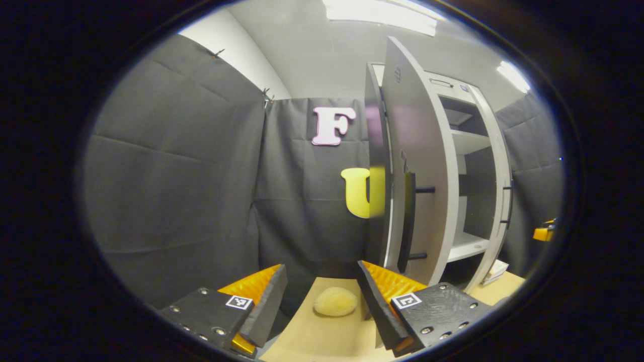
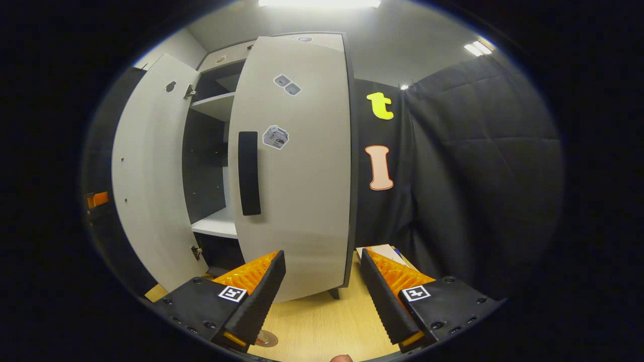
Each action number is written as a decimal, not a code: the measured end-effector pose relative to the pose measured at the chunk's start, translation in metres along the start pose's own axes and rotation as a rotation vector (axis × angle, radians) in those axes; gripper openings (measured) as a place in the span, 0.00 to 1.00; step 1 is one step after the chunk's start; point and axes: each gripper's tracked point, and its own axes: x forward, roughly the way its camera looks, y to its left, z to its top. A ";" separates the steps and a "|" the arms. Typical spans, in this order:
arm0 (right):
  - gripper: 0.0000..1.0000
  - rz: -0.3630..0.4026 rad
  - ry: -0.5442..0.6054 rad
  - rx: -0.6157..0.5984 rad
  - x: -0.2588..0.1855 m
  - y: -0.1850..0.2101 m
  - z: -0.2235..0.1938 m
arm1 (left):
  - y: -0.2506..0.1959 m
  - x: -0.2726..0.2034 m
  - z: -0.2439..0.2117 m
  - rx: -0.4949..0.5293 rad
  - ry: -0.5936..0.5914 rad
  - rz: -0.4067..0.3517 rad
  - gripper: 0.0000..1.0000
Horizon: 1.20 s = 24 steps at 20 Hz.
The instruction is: Grasp the bottle in the cabinet with the left hand and place it on the coaster, then close the right door with the right hand and the left door with the left hand.
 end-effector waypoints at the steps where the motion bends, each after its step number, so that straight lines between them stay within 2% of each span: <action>1: 0.96 -0.007 0.003 0.006 -0.002 -0.004 -0.003 | -0.002 0.006 0.003 0.002 -0.001 -0.002 0.85; 3: 0.99 -0.017 0.015 0.021 -0.007 -0.011 -0.010 | -0.012 0.017 0.010 -0.004 -0.004 -0.020 0.85; 4: 0.93 -0.023 0.022 0.026 -0.009 -0.015 -0.014 | -0.015 0.021 0.014 -0.011 -0.011 -0.028 0.86; 5: 0.96 -0.030 0.029 0.027 -0.011 -0.020 -0.017 | -0.020 0.025 0.017 -0.018 -0.015 -0.035 0.86; 7: 0.93 -0.047 0.036 0.026 -0.017 -0.030 -0.021 | -0.025 0.032 0.024 -0.022 -0.023 -0.041 0.85; 8: 0.96 -0.052 0.036 0.026 -0.019 -0.035 -0.022 | -0.031 0.034 0.025 -0.022 -0.024 -0.049 0.85; 10: 0.96 -0.065 0.030 0.026 -0.024 -0.046 -0.021 | -0.040 0.035 0.026 -0.027 -0.024 -0.067 0.85; 11: 0.99 -0.072 0.028 0.024 -0.027 -0.050 -0.021 | -0.043 0.034 0.027 -0.023 -0.024 -0.059 0.85; 14: 0.93 -0.087 0.024 0.023 -0.033 -0.065 -0.023 | -0.045 0.036 0.027 -0.013 -0.022 -0.054 0.85; 19: 0.93 -0.094 0.034 0.033 -0.039 -0.081 -0.028 | -0.046 0.034 0.031 0.022 -0.031 -0.035 0.85; 24: 0.93 -0.086 0.032 0.028 -0.043 -0.088 -0.030 | -0.073 0.024 0.031 0.010 -0.035 -0.055 0.85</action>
